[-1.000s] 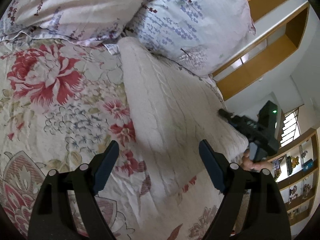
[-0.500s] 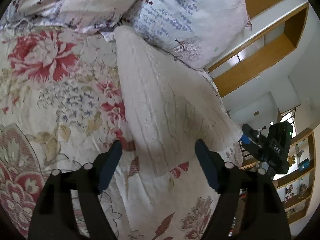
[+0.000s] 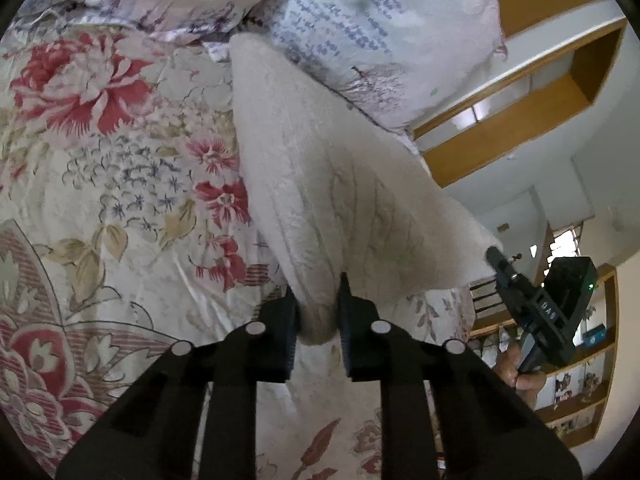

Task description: Fold small clothes

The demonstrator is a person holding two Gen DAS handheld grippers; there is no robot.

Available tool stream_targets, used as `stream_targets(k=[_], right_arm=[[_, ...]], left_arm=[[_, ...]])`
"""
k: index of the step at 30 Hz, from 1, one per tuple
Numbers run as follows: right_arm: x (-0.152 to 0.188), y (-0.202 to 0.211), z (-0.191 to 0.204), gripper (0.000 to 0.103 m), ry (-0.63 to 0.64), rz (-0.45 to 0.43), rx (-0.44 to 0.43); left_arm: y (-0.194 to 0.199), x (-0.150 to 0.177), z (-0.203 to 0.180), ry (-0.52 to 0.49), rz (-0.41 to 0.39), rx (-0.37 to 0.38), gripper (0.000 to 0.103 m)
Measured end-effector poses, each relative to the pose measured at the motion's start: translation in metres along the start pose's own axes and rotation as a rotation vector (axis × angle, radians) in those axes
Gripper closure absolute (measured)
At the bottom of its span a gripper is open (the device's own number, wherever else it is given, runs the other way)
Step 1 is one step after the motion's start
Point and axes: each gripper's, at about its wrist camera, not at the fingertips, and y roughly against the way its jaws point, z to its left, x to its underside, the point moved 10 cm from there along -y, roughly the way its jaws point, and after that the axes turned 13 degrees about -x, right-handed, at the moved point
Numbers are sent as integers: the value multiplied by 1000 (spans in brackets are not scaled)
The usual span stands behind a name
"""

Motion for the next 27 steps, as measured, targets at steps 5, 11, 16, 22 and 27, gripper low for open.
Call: stream_targets(k=[5, 11, 16, 22, 27], right_arm=[[25, -9, -30, 93, 26, 105, 155], [57, -23, -62, 93, -69, 193, 182], [47, -18, -53, 57, -116, 205, 101], [2, -14, -60, 37, -302, 88, -49], [-25, -56, -94, 37, -435, 106, -47]], left_arm=[[1, 8, 7, -45, 16, -5, 88], [-7, 17, 14, -50, 41, -25, 88], [-6, 9, 8, -76, 25, -47, 74], [6, -21, 11, 5, -35, -25, 32], [-8, -50, 19, 60, -71, -81, 29]])
